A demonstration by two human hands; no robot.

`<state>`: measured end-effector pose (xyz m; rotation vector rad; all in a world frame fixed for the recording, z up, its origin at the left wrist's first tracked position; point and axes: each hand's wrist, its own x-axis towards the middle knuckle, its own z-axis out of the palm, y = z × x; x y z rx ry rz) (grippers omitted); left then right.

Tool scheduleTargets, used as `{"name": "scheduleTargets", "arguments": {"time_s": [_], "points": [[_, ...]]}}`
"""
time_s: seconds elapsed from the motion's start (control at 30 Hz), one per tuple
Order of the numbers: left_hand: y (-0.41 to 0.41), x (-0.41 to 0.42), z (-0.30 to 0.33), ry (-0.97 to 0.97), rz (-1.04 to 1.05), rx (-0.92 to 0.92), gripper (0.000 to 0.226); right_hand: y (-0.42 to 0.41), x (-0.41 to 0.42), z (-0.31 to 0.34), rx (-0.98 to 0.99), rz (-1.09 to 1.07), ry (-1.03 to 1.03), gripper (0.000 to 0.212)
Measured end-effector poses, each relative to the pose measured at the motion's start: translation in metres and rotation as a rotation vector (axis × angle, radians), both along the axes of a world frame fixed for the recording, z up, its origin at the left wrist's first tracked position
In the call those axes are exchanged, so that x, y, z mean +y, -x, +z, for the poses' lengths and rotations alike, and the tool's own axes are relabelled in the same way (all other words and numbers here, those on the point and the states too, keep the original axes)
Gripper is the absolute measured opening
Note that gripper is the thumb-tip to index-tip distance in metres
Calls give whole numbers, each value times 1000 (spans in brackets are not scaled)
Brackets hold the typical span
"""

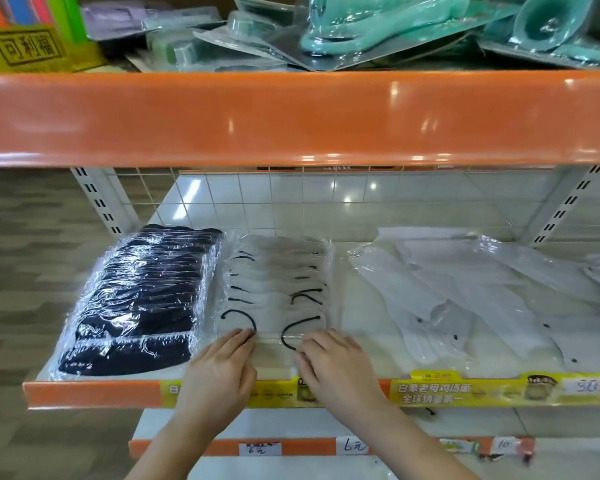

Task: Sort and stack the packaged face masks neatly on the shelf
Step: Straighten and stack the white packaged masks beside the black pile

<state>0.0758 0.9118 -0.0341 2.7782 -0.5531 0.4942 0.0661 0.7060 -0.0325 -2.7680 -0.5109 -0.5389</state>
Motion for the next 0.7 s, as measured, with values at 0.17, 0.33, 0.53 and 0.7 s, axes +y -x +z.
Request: {"name": "scheduleTargets", "arguments": {"time_s": [0.17,0.33,0.53,0.7], "points": [[2,-20,8,18,26,1,35,3,-1,6,25,-6,-40,29],[-4,-62,18,52,-26,11,32,6,-26,14,23,-66,-81,28],[-15,-142,30,25,-139,96,33,10,-94,20,0,-236,-60,21],[-20,-218,40,40,-218,150,31,13,-165,25,-2,-363,-47,25]]}}
